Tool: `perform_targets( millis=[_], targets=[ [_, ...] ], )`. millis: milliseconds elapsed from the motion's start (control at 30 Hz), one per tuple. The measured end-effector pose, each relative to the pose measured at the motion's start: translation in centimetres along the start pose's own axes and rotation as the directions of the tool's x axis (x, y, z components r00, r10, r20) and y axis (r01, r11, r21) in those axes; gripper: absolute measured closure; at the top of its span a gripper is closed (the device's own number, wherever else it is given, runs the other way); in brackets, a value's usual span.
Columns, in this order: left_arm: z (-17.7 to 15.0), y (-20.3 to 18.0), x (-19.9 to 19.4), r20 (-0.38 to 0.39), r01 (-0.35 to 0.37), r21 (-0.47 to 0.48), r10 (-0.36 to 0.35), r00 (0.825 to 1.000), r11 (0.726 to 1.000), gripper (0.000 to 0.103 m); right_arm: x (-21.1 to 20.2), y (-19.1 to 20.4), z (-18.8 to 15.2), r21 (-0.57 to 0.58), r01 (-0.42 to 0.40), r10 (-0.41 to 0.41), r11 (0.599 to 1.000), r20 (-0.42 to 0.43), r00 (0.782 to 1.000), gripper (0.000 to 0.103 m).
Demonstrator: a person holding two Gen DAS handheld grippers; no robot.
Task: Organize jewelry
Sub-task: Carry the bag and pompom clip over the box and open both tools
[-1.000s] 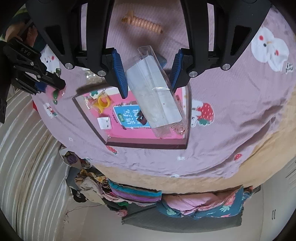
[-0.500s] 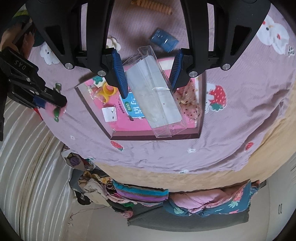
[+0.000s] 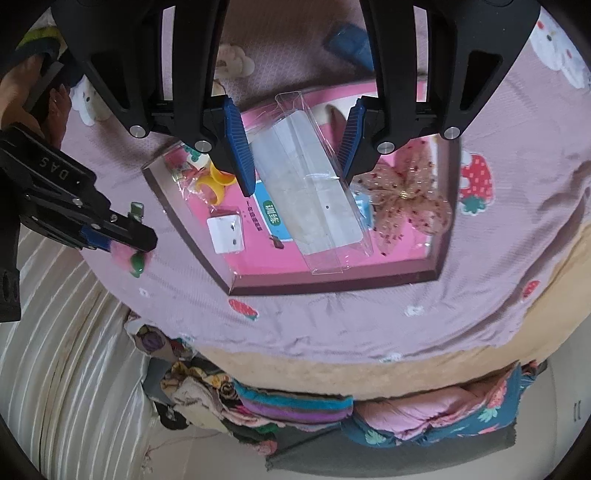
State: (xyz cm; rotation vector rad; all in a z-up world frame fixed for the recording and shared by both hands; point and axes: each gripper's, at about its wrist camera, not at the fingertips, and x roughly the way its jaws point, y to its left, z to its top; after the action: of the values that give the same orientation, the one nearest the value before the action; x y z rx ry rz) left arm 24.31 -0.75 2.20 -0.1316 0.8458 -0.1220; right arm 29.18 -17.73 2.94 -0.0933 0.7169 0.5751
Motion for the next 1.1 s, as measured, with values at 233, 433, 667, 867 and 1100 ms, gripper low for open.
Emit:
perform_targets(
  millis=[233,433,667,867,1100],
  targets=[
    [-0.7,-0.9,3.3,-0.061,-0.002,0.011,0.003,0.998,1.0,0.068,3.1,-2.2,-1.6,0.032,0.004,-0.002,0.999,-0.083,0.997,0.074],
    [-1.2,-1.3,5.2,-0.097,-0.008,0.022,0.01,0.995,1.0,0.067,4.0,-2.8,-2.0,0.043,-0.005,0.009,0.999,-0.097,0.995,0.074],
    [-1.5,-1.2,6.0,-0.12,-0.014,0.021,0.016,0.993,1.0,0.067,4.9,-3.0,-2.4,0.053,-0.007,0.014,0.999,-0.125,0.992,0.073],
    [-1.9,-0.9,5.9,-0.126,-0.024,0.016,0.025,0.992,1.0,0.067,5.2,-2.9,-2.4,0.05,-0.009,0.016,0.999,-0.131,0.991,0.07],
    [-1.8,-0.9,5.1,-0.112,-0.027,0.008,0.027,0.993,1.0,0.067,5.0,-2.8,-2.5,0.056,-0.014,0.021,0.998,-0.128,0.992,0.059]
  ],
)
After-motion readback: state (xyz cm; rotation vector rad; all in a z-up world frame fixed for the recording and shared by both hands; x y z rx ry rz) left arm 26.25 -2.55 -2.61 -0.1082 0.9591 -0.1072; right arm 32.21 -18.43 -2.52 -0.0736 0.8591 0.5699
